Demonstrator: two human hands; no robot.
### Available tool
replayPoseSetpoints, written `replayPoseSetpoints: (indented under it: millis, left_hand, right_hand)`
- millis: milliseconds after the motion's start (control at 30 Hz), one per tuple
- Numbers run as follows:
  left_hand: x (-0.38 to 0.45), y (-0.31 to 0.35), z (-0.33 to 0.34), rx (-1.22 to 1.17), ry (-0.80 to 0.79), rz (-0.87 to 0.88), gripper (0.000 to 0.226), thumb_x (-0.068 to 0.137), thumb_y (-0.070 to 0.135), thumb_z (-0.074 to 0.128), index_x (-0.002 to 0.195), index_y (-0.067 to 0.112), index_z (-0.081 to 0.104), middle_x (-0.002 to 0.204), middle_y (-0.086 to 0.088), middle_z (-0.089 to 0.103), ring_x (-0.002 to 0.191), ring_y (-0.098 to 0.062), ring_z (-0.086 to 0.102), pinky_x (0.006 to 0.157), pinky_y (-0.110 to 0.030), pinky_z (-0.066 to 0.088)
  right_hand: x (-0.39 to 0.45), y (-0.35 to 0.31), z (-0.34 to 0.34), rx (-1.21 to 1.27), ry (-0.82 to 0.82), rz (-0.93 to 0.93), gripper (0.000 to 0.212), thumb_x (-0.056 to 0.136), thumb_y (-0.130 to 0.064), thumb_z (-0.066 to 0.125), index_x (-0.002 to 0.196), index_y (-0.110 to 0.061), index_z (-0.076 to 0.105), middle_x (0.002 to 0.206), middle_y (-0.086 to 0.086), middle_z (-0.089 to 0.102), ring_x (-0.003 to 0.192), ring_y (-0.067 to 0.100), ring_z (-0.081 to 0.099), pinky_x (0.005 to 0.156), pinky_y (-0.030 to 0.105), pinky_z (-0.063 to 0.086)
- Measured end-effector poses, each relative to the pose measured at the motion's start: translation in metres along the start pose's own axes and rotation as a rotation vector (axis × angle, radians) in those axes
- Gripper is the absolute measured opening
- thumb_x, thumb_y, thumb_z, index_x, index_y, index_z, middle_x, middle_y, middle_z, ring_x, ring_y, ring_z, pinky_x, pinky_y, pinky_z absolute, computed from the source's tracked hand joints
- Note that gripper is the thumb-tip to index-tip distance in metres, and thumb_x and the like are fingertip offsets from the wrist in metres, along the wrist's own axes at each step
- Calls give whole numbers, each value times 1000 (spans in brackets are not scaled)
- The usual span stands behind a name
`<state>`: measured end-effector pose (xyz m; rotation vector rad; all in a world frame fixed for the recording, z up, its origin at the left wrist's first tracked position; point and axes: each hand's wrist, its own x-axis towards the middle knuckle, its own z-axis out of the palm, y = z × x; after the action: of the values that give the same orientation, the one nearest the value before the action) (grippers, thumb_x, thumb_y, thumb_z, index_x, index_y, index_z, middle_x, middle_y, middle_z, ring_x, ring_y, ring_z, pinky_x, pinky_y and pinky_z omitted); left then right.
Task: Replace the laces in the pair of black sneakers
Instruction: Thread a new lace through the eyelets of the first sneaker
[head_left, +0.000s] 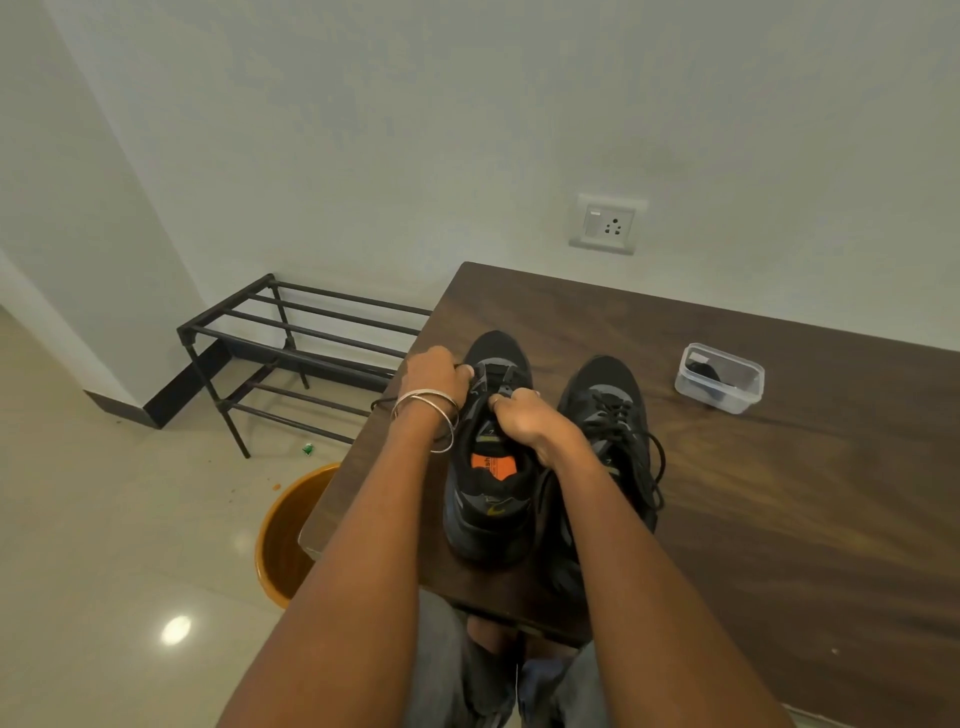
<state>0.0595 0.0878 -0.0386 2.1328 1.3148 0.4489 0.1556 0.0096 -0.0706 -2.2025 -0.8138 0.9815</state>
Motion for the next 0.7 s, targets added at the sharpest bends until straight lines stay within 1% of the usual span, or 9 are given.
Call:
replayPoseSetpoints:
  millis: [100, 167, 300, 400, 467, 500, 567, 633, 700]
  left_hand:
    - [-2, 2, -9, -390, 150, -96, 34, 95, 19, 50, 62, 11, 53, 58, 0, 45, 57, -15, 44, 55, -28, 32]
    - [-1, 0, -16, -672, 229, -196, 30, 90, 13, 54, 60, 13, 56, 57, -1, 47, 57, -15, 43, 59, -27, 36]
    - [-6, 0, -25, -796, 205, -364, 27, 84, 10, 58, 57, 12, 58, 61, -2, 53, 66, -21, 48, 70, -31, 40]
    - [-6, -1, -25, -721, 182, -401, 25, 85, 18, 54, 62, 11, 59, 67, -5, 58, 64, -18, 50, 69, -33, 43]
    - [-8, -4, -21, -610, 144, -382, 29, 86, 32, 52, 79, 7, 65, 83, -10, 67, 72, -21, 59, 73, -36, 50]
    - [-8, -7, -18, -533, 109, -375, 39, 86, 40, 51, 92, 4, 66, 93, -11, 68, 80, -23, 63, 76, -36, 53]
    - [-13, -11, -14, -322, 32, -351, 50, 90, 48, 51, 106, 1, 60, 105, -11, 63, 89, -26, 61, 74, -35, 48]
    - [-15, -16, -11, -140, -16, -321, 47, 93, 46, 55, 108, 1, 58, 106, -14, 62, 86, -26, 56, 71, -34, 44]
    - [-16, -17, -13, -31, -42, -319, 43, 91, 42, 61, 105, 1, 59, 98, -12, 59, 80, -23, 52, 69, -32, 43]
  right_hand:
    - [-5, -3, 0, 30, -13, 8, 55, 99, -36, 39, 138, 2, 48, 154, 20, 33, 130, 39, 45, 110, 47, 39]
    - [-6, -3, 0, 44, -14, 13, 59, 95, -39, 40, 135, 3, 50, 154, 19, 34, 127, 40, 47, 109, 48, 41]
    - [-5, -1, 1, 71, -16, 16, 57, 92, -37, 41, 131, 3, 53, 152, 18, 36, 123, 40, 50, 107, 48, 43]
    - [-9, -3, -1, 77, -9, 17, 58, 91, -38, 41, 131, 2, 54, 150, 19, 39, 122, 40, 51, 106, 49, 44]
    - [-14, -6, -4, 105, -10, 28, 60, 88, -40, 43, 131, 0, 54, 145, 20, 45, 123, 39, 52, 106, 49, 45]
    - [-18, -9, -7, 118, -3, 35, 57, 88, -39, 46, 130, -1, 55, 140, 20, 51, 121, 38, 54, 104, 48, 46]
    - [-29, -15, -14, 110, 21, 44, 46, 92, -34, 51, 122, -1, 57, 128, 19, 59, 112, 36, 59, 99, 46, 51]
    - [-32, -19, -22, 31, 53, 44, 39, 94, -33, 54, 118, -2, 58, 122, 17, 61, 106, 34, 61, 92, 41, 53]
    - [-38, -25, -28, -65, 97, 36, 41, 95, -34, 57, 122, -2, 55, 124, 17, 58, 109, 33, 59, 88, 39, 52]
